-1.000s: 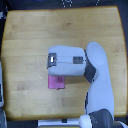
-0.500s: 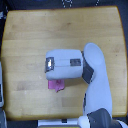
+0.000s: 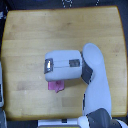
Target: Folding a cloth
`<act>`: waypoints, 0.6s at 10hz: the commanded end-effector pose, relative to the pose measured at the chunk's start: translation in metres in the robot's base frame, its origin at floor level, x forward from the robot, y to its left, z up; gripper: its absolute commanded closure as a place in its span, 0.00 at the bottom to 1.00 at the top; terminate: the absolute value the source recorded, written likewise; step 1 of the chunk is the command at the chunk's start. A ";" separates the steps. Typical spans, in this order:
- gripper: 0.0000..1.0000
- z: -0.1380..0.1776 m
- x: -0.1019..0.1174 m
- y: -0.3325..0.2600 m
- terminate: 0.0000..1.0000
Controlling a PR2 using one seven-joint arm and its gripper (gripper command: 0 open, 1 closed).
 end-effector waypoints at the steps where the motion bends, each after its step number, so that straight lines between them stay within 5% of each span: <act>1: 0.00 -0.008 0.011 0.006 0.00; 6: 0.00 -0.005 0.018 0.002 0.00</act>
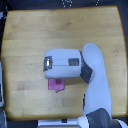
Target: Folding a cloth
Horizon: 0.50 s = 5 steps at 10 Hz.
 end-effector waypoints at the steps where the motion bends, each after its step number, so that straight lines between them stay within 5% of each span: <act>1: 0.00 0.003 0.008 -0.004 0.00; 5: 0.00 0.008 0.012 -0.004 0.00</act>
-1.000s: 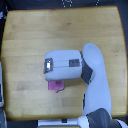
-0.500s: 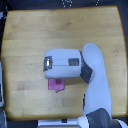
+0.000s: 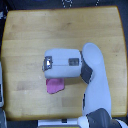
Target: Folding a cloth
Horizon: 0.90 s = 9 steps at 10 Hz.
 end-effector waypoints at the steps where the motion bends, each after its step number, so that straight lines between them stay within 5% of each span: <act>1: 0.00 0.010 0.011 -0.004 0.00; 4: 0.00 0.023 0.022 -0.002 0.00; 9: 0.00 0.127 0.062 -0.027 0.00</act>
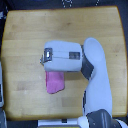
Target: Folding a cloth
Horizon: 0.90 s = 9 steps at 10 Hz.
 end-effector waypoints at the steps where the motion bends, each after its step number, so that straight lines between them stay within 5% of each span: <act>1: 0.00 0.103 0.036 -0.033 0.00; 9: 0.00 0.184 0.027 -0.140 0.00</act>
